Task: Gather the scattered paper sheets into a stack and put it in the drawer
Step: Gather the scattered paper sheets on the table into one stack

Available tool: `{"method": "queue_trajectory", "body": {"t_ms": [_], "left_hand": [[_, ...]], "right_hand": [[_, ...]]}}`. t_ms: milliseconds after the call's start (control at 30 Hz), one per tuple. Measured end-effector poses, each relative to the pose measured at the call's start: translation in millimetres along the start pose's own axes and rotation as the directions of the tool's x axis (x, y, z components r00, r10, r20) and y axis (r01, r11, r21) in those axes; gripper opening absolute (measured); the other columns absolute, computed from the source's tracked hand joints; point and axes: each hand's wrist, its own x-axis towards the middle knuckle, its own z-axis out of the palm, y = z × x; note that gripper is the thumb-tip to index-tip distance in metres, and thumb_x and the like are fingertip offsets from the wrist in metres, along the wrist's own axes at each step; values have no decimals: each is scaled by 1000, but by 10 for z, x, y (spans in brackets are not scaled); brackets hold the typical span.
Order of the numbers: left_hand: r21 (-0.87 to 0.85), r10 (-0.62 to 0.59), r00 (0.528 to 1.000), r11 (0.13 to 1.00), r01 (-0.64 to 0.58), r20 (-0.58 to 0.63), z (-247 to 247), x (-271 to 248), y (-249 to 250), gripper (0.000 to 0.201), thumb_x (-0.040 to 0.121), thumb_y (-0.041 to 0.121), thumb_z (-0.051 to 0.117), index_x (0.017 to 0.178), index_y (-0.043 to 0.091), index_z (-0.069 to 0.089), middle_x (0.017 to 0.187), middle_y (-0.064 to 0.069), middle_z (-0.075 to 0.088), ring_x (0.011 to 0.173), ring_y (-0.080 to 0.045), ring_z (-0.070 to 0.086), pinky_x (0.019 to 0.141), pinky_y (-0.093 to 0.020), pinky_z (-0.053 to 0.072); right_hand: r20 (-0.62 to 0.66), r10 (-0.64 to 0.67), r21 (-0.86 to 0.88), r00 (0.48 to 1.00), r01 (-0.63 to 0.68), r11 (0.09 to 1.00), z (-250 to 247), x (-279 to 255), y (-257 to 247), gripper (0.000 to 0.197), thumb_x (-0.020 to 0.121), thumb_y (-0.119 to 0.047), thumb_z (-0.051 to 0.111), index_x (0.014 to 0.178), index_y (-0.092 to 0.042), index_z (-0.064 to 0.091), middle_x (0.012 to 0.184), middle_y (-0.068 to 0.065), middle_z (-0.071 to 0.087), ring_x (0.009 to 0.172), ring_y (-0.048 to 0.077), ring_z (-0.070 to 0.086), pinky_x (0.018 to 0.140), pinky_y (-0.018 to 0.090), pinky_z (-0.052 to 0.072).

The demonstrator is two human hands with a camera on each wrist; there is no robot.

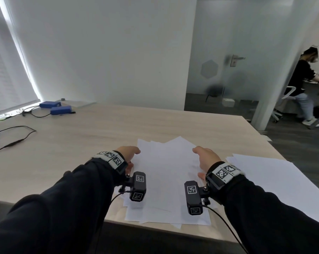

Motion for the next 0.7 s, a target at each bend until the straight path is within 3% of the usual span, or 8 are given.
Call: {"method": "queue_trajectory", "body": {"t_ms": [67,133,267,367,433,533,633,700], "left_hand": [[40,1,1000,999,-1,8,17,29,3,38,92,28,60,67,6,43,51,-8,38,35,-20,37,47,-22,32],[82,6,1000,997,-6,12,32,47,20,35,92,25,61,69,4,46,54,-9,41,42,-23,38,50,-25,31],[287,45,999,957,-52,30,65,78,54,33,94,23,58,70,2,52,63,-14,51,52,-28,46,51,-29,32],[487,116,993,869,-90,-24,35,71,105,24,91,27,62,93,2,64,93,-15,67,88,-33,66,69,-31,46],[548,139,989,831,-91,-47,17,63,120,37,90,30,66,114,1,66,112,-14,69,107,-32,65,80,-32,48],[463,98,995,883,-80,-15,60,-1,147,39,91,25,66,121,0,60,113,-21,68,107,-37,67,88,-40,52],[428,84,996,900,-79,6,111,-27,190,37,91,26,66,118,0,60,94,-21,69,87,-35,68,76,-36,46],[489,102,995,867,-95,11,133,-32,210,33,90,30,67,109,3,62,116,-21,69,108,-37,67,80,-35,47]], "right_hand": [[3,-1,4,1000,1,1000,1,-20,8,27,95,-33,54,117,-19,48,90,-1,46,95,26,47,103,54,45],[6,0,2,1000,0,1000,-14,-36,4,28,95,-33,54,119,-18,48,89,-1,45,90,25,48,103,54,45],[4,21,4,1000,-21,1000,-35,-42,0,35,93,-34,56,124,-18,49,89,1,46,111,34,56,103,55,46],[12,26,26,1000,-26,999,-35,-38,8,39,92,-35,56,128,-19,50,93,-1,47,98,28,52,102,54,47],[15,23,24,1000,-23,999,-33,-33,6,39,92,-36,56,127,-20,50,93,-1,48,89,24,50,101,53,47],[19,22,18,1000,-23,1000,-28,-46,-4,36,93,-36,55,125,-19,49,92,0,48,84,22,50,102,54,47],[20,13,26,1000,-13,1000,-24,-53,1,38,93,-36,55,126,-19,49,96,2,49,95,26,50,102,53,47],[16,8,37,1000,-8,999,-31,-62,12,39,93,-36,55,127,-19,49,97,2,49,99,27,52,102,52,47]]}}
